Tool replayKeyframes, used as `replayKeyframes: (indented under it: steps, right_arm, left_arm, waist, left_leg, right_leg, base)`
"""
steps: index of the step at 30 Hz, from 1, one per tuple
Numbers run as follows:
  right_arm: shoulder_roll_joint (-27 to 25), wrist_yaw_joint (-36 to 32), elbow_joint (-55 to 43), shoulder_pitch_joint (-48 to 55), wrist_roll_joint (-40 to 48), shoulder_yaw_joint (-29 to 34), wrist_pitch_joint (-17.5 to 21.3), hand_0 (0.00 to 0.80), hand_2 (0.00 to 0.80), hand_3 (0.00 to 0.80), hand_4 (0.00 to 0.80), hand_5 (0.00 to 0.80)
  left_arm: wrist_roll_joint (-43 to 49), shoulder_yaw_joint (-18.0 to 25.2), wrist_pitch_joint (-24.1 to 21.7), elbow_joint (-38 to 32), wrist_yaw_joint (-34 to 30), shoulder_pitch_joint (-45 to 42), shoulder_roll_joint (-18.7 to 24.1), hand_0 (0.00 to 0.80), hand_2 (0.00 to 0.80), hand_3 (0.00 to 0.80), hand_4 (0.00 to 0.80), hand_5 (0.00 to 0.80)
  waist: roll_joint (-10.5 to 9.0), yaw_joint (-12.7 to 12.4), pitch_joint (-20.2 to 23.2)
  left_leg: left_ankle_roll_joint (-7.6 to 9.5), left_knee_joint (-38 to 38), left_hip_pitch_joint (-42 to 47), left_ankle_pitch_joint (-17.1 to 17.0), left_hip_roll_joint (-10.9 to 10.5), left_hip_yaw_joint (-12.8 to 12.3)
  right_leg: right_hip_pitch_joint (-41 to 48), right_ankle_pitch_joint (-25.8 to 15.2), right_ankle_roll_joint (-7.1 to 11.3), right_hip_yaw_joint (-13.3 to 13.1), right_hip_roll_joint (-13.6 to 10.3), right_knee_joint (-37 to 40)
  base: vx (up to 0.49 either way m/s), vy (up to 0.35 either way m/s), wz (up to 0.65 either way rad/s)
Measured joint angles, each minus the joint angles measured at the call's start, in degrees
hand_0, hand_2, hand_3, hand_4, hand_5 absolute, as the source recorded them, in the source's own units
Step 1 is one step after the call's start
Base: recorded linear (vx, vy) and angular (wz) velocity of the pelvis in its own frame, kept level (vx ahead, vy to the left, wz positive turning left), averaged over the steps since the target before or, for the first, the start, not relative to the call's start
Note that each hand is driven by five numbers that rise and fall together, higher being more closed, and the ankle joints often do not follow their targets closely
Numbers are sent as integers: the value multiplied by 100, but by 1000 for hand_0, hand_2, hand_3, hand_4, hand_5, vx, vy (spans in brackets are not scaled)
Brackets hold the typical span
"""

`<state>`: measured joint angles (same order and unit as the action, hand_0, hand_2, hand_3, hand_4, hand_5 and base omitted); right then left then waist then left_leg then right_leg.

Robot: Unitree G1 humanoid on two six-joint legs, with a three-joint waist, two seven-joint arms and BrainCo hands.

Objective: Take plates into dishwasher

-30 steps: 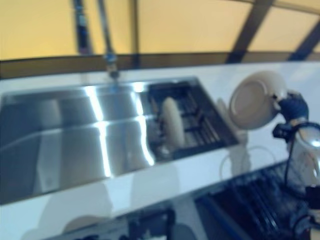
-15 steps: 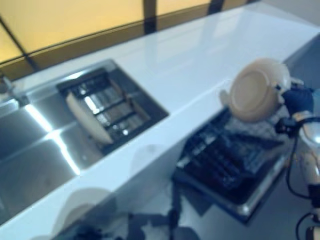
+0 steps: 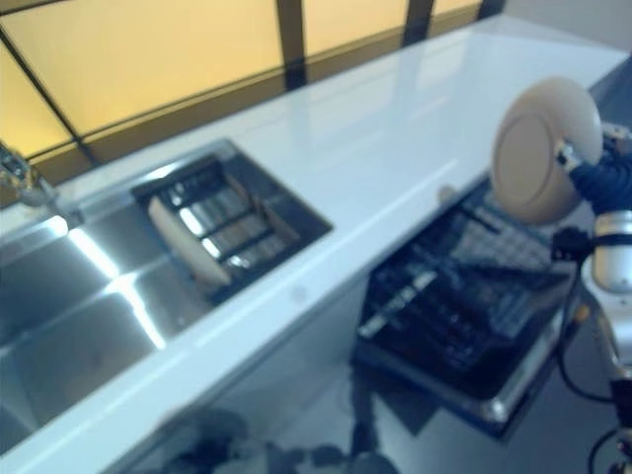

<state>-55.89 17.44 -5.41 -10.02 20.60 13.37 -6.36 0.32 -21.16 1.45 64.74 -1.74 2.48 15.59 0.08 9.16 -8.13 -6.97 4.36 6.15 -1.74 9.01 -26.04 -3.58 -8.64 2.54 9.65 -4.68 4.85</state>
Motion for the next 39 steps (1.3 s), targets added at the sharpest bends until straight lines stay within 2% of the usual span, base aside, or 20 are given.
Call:
replayKeyframes:
  steps: [7, 11, 18, 20, 28, 39]
  right_arm:
    - [71, -358, -72, 885, -994, 264, 255, 800, 800, 800, 800, 800]
    - [176, -627, -29, 1119, -1346, 240, 392, 800, 800, 800, 800, 800]
    - [605, -1171, 362, 1465, -2049, -150, 520, 800, 800, 800, 800, 800]
    - [611, -1318, 465, 1492, -2279, -438, 533, 800, 800, 800, 800, 800]
    - [596, -1725, 837, 1339, -2966, -1037, 652, 800, 800, 800, 800, 800]
    - [671, -1731, 1572, 711, -3339, -1816, 638, 800, 800, 800, 800, 800]
  left_arm:
    - [0, -2, 49, 111, 9, -5, -106, 0, 0, 0, 0, 0]
    - [0, 0, 50, 55, 12, -1, -132, 0, 0, 0, 0, 0]
    - [10, 18, 52, -53, 12, -3, -138, 0, 0, 0, 0, 0]
    - [17, 15, 55, -59, 8, -5, -145, 0, 0, 0, 0, 0]
    - [130, 22, 65, -182, 6, -3, -120, 0, 0, 0, 0, 0]
    - [291, 18, 184, -405, -67, 82, -56, 0, 0, 0, 0, 0]
  waist:
    - [176, 267, -61]
    - [244, 270, -102]
    - [255, 259, -130]
    - [265, 264, -146]
    - [232, 188, -209]
    - [180, -78, -342]
  left_leg:
    - [21, 47, -72, -24, -35, 57]
    - [22, 55, -80, -23, -39, 71]
    - [27, 81, -126, -27, -43, 137]
    - [29, 77, -153, -29, -57, 181]
    - [27, 75, -171, -56, -81, 291]
    - [24, 54, -187, -70, -78, 424]
  right_leg:
    - [-10, 12, 45, 35, -65, 2]
    - [-13, 9, 49, 41, -74, 3]
    - [-16, 19, 59, 131, -113, 5]
    - [-14, 25, 71, 180, -120, 4]
    - [35, 44, 97, 281, -153, 6]
    - [97, 57, 109, 413, -164, 6]
  base:
    - [-42, 17, 4]
    - [-37, 10, 3]
    - [0, 2, 6]
    - [-12, -37, 9]
    - [-16, -29, 7]
    - [-7, -19, 6]
